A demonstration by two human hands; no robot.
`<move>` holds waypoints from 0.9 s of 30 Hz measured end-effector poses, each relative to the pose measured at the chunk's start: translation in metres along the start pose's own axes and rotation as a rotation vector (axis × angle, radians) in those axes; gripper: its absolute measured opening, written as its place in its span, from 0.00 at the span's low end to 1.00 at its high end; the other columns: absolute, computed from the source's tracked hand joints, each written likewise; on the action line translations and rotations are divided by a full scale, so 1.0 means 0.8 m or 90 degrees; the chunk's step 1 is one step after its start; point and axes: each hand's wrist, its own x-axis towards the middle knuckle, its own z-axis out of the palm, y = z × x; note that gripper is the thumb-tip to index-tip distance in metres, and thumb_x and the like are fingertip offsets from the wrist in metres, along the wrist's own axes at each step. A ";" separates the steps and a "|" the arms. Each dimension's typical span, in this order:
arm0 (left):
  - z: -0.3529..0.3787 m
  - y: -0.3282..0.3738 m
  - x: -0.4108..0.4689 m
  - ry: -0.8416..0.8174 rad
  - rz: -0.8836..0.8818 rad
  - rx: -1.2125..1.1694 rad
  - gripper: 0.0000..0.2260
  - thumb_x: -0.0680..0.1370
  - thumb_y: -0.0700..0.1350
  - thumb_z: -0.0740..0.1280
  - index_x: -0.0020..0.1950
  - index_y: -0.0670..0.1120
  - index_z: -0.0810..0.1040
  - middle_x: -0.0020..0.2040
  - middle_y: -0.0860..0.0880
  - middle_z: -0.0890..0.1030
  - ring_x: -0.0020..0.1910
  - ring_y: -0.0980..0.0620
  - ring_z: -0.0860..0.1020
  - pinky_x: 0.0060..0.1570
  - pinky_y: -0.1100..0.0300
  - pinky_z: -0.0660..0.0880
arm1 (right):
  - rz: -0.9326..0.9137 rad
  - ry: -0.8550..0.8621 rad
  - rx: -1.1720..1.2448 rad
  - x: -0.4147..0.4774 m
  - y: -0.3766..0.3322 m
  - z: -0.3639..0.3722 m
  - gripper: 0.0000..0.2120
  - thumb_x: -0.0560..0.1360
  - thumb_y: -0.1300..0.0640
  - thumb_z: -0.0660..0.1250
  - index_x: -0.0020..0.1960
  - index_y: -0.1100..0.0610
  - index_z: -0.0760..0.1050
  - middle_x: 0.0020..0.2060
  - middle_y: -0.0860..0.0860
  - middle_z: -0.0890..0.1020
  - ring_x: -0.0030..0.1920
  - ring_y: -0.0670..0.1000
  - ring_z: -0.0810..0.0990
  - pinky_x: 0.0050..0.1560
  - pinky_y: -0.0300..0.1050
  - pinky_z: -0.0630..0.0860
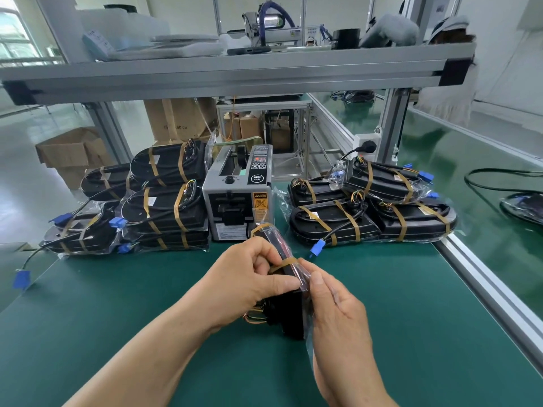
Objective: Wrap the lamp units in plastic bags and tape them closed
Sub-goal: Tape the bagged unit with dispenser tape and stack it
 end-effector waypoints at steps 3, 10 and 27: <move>-0.011 0.000 0.007 -0.036 -0.016 -0.025 0.11 0.70 0.40 0.79 0.45 0.45 0.78 0.28 0.56 0.69 0.28 0.57 0.65 0.30 0.68 0.65 | 0.006 0.012 0.003 -0.002 -0.003 0.002 0.15 0.84 0.59 0.59 0.56 0.52 0.85 0.50 0.54 0.88 0.53 0.53 0.86 0.62 0.56 0.78; -0.015 -0.003 0.013 -0.090 -0.015 -0.036 0.10 0.70 0.39 0.78 0.46 0.46 0.79 0.29 0.55 0.70 0.29 0.57 0.66 0.31 0.67 0.66 | 0.008 0.009 -0.021 -0.010 -0.015 0.003 0.13 0.83 0.60 0.60 0.58 0.54 0.83 0.48 0.51 0.88 0.51 0.50 0.87 0.50 0.42 0.83; -0.014 -0.011 0.003 -0.037 -0.009 -0.063 0.14 0.68 0.40 0.80 0.40 0.46 0.74 0.28 0.58 0.70 0.28 0.58 0.66 0.30 0.66 0.66 | -0.267 -0.167 -0.892 0.117 -0.080 0.059 0.17 0.66 0.46 0.75 0.42 0.47 0.66 0.40 0.43 0.72 0.40 0.47 0.72 0.37 0.40 0.66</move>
